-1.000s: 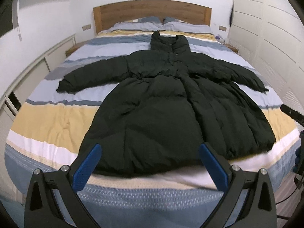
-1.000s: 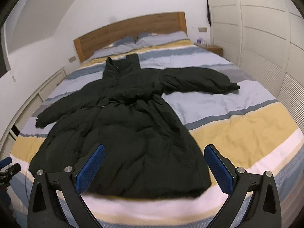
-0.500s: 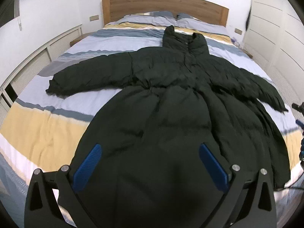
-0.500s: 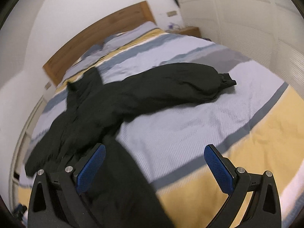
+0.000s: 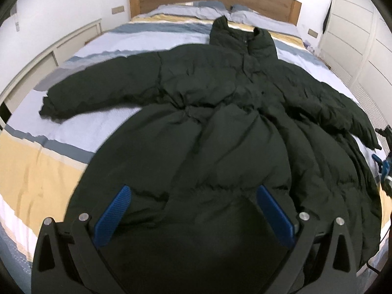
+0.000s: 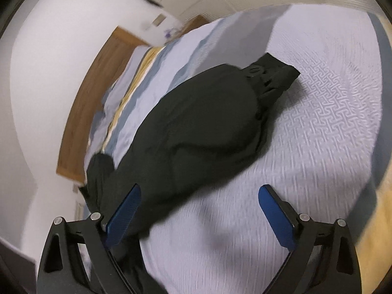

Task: Fold large clothes
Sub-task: 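Reach the right tool to the coat sleeve cuff and close on it, then lift the held sleeve with the right tool and lay it across the coat body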

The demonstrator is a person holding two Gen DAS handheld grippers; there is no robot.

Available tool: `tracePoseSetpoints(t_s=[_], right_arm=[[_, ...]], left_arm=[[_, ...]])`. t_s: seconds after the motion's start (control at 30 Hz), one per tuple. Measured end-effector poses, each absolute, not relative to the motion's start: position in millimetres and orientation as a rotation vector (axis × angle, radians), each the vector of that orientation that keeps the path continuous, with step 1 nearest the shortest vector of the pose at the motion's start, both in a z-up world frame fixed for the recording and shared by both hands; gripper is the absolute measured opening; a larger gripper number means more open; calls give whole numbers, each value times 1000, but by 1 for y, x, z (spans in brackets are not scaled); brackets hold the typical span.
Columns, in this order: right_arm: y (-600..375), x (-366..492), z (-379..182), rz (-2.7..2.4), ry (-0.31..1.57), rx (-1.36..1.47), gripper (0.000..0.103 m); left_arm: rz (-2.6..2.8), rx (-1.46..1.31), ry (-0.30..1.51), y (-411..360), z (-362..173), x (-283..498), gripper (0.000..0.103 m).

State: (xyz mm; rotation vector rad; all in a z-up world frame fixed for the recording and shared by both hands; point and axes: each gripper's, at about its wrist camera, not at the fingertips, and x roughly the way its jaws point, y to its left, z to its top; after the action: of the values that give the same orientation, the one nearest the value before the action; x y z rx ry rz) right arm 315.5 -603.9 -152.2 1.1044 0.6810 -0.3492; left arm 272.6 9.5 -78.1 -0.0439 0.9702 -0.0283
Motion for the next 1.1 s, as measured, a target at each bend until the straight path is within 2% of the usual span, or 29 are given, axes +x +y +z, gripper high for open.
tracePoseSetpoints(t_s=[0.1,0.2,0.3,0.4,0.43,0.47,0.53,0.67,0.97,1.1], right_arm=[[-616,320,-161,-380,657,1136,87],[-627,324,-170,-404,635,1170,77],[-636,327,-176,-437,625,1190,61],[-642,331,-176,-426,604,1205,34],[-642,333,-171,-418,597,1188,20],[-641,336,-163,-415,591,1155,15],[-636,341,-145,-398,574,1097,10],[-624,351,-105,-343,526,1009,8],[-549,392,-8,-157,487,796,8],[-504,404,19,-60,495,736,8]], left_arm=[[-34,-41,975,9,-85,276,103],[-33,-63,979,12,-92,281,103],[-34,-77,979,13,-95,282,103],[-35,-82,980,14,-98,283,103],[-35,-84,978,14,-98,283,103],[-36,-87,976,14,-99,282,103],[-38,-94,970,15,-98,281,103],[-33,-105,945,19,-94,278,103],[-54,-125,906,32,-73,264,103],[-73,-166,920,40,-71,262,103]])
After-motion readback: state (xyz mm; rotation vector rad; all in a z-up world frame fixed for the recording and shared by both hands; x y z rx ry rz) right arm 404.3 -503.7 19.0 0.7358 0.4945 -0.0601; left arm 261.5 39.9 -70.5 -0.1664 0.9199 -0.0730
